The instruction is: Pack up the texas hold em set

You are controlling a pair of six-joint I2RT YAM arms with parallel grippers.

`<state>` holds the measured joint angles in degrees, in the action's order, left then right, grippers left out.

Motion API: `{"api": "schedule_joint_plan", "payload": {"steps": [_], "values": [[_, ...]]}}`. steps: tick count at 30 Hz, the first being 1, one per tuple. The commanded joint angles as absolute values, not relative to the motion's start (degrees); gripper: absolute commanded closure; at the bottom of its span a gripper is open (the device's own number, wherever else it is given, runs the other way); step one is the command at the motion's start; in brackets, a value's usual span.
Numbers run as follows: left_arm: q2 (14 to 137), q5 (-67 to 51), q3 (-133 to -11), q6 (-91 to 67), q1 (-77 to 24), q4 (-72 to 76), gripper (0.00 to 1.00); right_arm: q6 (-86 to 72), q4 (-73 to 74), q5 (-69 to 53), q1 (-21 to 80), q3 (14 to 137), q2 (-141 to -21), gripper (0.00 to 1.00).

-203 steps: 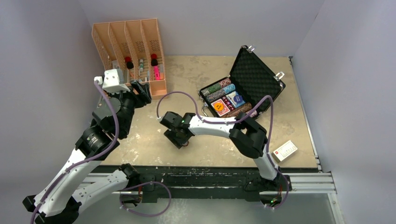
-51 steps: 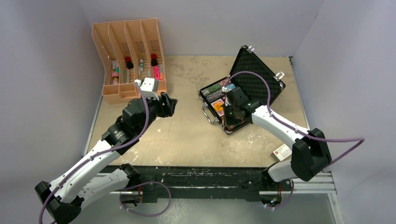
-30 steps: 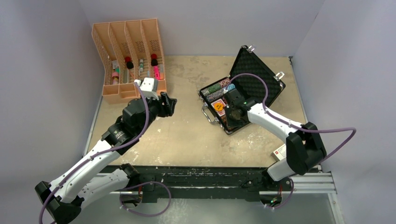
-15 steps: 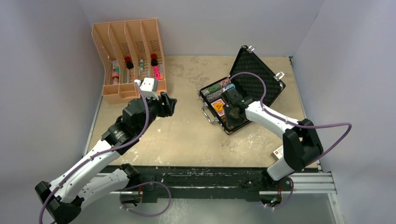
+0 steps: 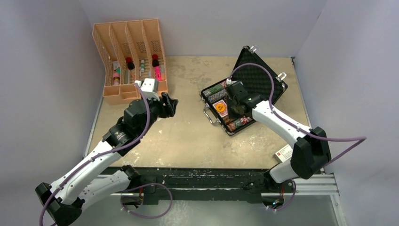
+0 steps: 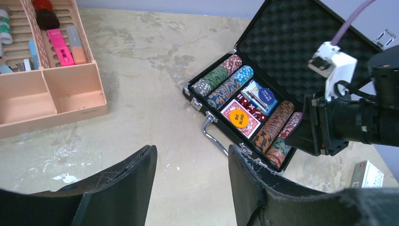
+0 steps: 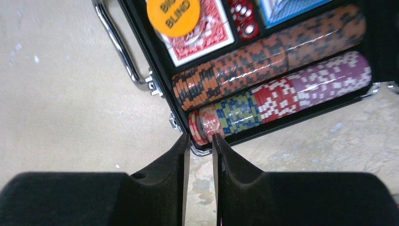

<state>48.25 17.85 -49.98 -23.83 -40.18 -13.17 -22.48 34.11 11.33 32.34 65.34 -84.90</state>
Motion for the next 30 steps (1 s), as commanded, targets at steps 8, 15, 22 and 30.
{"api": "schedule_joint_plan", "payload": {"steps": [8,15,22,30], "values": [[48.0,23.8,-53.4,-29.4,-40.2,-17.4,0.36,-19.3,31.4,31.0,30.1,79.4,-77.6,0.32],[45.4,29.8,-51.9,-30.4,-40.2,-18.8,0.30,-12.2,33.2,38.0,22.0,90.2,-83.1,0.06],[46.1,30.5,-51.0,-30.2,-40.2,-18.0,0.29,-3.5,30.1,33.0,13.5,98.6,-90.9,0.02],[47.4,26.8,-50.1,-29.9,-40.1,-16.3,0.29,3.1,33.7,21.1,8.9,105.4,-100.9,0.05]]}}
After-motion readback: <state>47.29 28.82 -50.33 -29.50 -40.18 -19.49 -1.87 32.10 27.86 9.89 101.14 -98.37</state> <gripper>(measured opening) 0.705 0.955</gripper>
